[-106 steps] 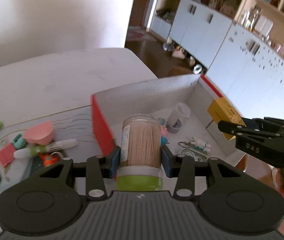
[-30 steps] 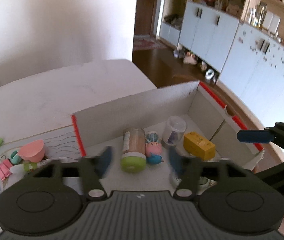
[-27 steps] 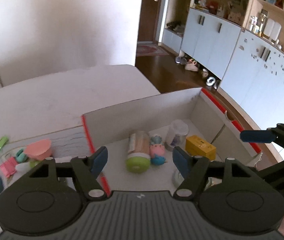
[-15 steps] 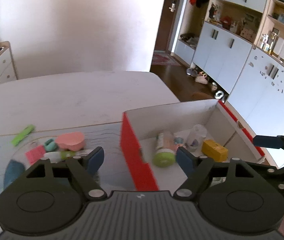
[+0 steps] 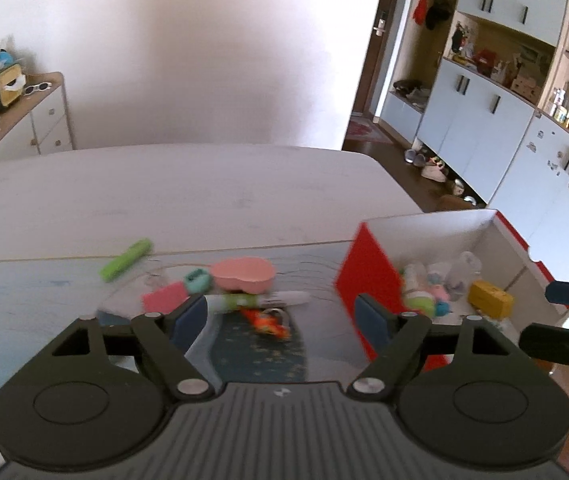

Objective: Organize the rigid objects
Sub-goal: 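Withdraw both open tools from the shoebox back over the table, then grasp the green highlighter with the left tool while the right tool grasps the orange toy figure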

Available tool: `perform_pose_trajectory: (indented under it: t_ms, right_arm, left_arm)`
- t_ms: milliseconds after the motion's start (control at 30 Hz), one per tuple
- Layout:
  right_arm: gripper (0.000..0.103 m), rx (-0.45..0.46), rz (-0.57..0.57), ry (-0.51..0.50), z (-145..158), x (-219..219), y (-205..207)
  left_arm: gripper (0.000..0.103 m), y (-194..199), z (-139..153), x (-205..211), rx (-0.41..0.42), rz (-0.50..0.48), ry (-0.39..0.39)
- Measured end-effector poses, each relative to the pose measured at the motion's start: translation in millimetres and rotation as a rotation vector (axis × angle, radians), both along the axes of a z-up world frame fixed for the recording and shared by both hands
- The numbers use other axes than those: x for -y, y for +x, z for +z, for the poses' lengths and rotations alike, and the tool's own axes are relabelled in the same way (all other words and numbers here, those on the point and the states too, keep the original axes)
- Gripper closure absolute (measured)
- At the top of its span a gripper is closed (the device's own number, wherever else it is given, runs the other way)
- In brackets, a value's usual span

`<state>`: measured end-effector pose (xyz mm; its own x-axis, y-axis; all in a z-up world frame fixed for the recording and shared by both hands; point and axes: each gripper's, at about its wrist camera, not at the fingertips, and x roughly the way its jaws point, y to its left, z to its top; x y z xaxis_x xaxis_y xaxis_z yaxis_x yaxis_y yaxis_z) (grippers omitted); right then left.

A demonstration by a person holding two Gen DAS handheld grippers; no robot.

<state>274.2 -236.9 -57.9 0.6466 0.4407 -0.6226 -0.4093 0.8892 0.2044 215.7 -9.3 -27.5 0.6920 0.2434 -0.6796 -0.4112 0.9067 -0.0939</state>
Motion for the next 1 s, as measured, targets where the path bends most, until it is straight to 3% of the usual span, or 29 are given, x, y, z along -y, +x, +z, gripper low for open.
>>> perform_pose_trajectory:
  t_ms: [567, 1000]
  right_arm:
    - [0.001, -0.032, -0.019, -0.040, -16.0, -111.6, 3.7]
    - [0.009, -0.086, -0.056, -0.106, -58.9, -155.8, 39.6]
  left_arm:
    - [0.022, -25.7, -13.1, -130.1, -0.010, 0.038, 0.015]
    - [0.022, -4.2, -57.4, -187.9, -0.044, 0.028, 0.032]
